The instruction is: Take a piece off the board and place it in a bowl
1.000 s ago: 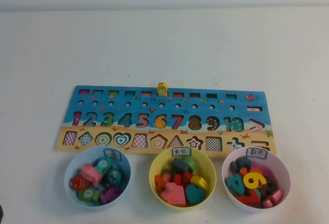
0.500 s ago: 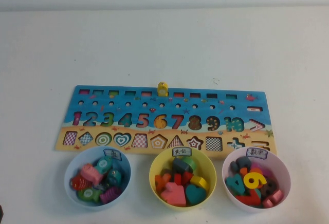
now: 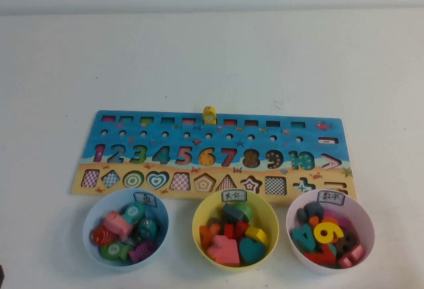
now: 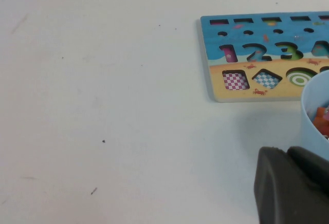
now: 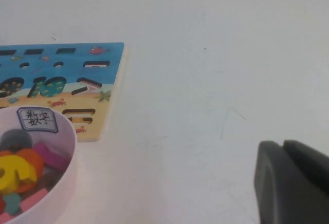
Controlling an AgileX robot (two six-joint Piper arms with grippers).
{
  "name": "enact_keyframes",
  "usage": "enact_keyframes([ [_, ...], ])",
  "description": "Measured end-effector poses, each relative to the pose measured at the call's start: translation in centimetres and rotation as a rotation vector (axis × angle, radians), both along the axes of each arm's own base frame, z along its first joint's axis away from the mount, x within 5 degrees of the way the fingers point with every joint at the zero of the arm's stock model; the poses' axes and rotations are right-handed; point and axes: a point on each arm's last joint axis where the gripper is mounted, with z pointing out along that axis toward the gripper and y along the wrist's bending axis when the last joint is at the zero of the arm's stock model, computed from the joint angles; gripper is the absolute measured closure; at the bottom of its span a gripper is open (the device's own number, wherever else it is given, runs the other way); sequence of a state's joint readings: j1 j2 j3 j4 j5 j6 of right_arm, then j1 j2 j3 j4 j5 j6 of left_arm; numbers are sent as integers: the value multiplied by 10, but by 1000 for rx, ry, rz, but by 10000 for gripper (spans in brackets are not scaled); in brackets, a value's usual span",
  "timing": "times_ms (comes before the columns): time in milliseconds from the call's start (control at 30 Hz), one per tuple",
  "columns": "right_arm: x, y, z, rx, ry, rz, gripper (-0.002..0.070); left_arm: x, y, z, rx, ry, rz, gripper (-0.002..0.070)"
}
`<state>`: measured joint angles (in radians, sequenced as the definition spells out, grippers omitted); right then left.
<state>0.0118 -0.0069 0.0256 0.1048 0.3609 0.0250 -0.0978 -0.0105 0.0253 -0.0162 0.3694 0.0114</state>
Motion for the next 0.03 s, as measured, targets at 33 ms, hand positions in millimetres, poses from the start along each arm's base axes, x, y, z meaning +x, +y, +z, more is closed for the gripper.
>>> enact_keyframes([
  [33, 0, 0, 0, 0, 0, 0, 693, 0, 0, 0, 0, 0, 0, 678],
])
